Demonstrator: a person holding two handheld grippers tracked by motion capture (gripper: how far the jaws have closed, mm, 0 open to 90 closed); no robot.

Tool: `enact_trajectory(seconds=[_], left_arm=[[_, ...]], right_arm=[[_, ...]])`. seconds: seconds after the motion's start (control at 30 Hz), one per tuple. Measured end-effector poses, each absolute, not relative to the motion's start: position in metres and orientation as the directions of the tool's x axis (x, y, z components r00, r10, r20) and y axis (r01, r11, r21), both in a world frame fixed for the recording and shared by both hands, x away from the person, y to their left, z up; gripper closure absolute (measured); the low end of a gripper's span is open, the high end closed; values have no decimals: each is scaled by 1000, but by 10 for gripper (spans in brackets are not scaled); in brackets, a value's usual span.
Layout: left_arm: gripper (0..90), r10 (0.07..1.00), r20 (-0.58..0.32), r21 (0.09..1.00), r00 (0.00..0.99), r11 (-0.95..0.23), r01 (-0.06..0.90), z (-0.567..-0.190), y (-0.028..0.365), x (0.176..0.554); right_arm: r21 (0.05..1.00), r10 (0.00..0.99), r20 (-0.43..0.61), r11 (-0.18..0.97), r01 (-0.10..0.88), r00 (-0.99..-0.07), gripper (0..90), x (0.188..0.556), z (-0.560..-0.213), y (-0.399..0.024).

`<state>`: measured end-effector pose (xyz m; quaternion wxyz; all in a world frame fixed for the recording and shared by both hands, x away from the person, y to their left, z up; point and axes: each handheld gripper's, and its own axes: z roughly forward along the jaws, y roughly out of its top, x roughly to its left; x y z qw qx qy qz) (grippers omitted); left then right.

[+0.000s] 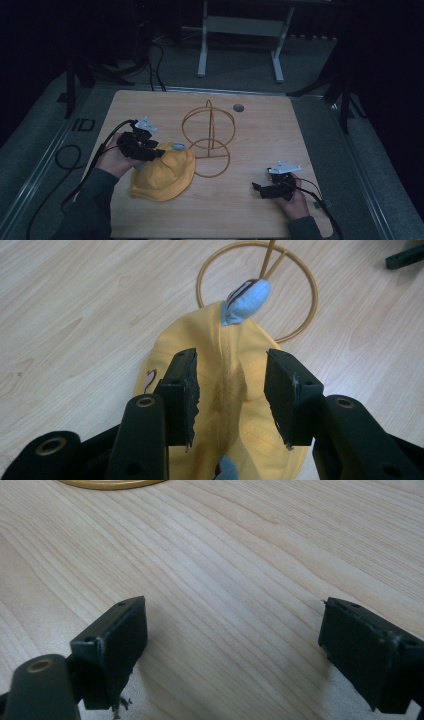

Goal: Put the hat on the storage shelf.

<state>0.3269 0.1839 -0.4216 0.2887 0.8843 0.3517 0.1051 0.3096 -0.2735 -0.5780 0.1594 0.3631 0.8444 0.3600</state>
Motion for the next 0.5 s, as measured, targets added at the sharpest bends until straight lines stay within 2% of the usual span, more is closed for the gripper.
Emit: enact_trajectory(seconds=[0.5], left_arm=[[570,674,-19,541,739,-614,574,-426,180,331]], right_arm=[[724,728,-8,477,498,-685,120,310,-578,-274]])
